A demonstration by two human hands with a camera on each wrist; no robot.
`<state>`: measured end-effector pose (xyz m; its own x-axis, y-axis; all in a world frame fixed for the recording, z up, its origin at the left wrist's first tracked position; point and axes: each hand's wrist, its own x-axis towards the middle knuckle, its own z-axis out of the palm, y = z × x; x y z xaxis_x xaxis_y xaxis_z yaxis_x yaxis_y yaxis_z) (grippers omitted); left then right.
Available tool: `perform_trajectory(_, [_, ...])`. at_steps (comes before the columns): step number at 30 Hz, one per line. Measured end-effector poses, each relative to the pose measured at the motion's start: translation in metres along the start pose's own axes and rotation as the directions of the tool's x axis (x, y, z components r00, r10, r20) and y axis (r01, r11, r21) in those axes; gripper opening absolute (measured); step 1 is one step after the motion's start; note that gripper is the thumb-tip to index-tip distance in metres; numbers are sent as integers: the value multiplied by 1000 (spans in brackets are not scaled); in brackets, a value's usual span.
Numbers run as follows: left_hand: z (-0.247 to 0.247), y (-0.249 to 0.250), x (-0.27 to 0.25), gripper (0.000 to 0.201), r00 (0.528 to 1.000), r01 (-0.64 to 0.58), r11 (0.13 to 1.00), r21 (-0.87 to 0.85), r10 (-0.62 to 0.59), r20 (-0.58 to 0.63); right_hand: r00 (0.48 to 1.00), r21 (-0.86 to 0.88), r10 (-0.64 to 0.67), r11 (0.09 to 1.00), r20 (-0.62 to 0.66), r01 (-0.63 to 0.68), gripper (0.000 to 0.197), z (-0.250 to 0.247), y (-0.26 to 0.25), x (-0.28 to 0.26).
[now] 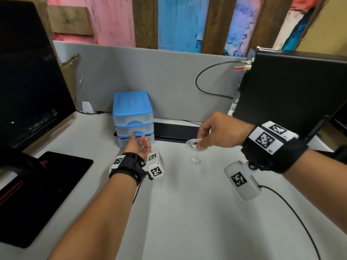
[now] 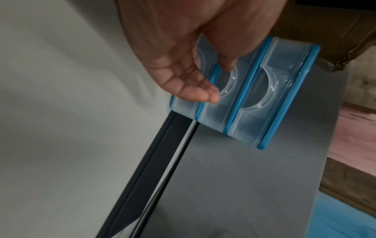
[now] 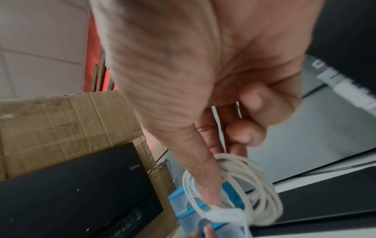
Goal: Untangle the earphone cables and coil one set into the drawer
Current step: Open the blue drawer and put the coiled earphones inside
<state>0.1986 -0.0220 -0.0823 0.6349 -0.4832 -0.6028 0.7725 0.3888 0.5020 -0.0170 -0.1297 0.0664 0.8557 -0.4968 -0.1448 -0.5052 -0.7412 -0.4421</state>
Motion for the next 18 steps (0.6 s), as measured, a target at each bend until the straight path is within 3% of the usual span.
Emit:
perform_trajectory(4, [-15,-17,-16,47,999,18,993,113,-15,-29,993,105,-74,991,-90,84,18,20,-28,42])
perform_trajectory(9, [-38,-40,-49,39,1000,21,978,206,-16,-24,981,125,-161,977,-105,174,16,63,-66,92])
perform_trajectory(11, [-43,-43,-57,35,1000,8,972,236,-4,-17,974,40,-194,979,-115,200,13,84,-74,108])
perform_trajectory(15, [-44,-44,-68,35,1000,10,962,272,-12,5,961,-326,-271,914,-51,241,15,126,-77,123])
perform_trajectory(18, [-47,-42,-69,37,1000,10,957,291,-12,4,977,-346,-187,914,100,210,10,143,-71,130])
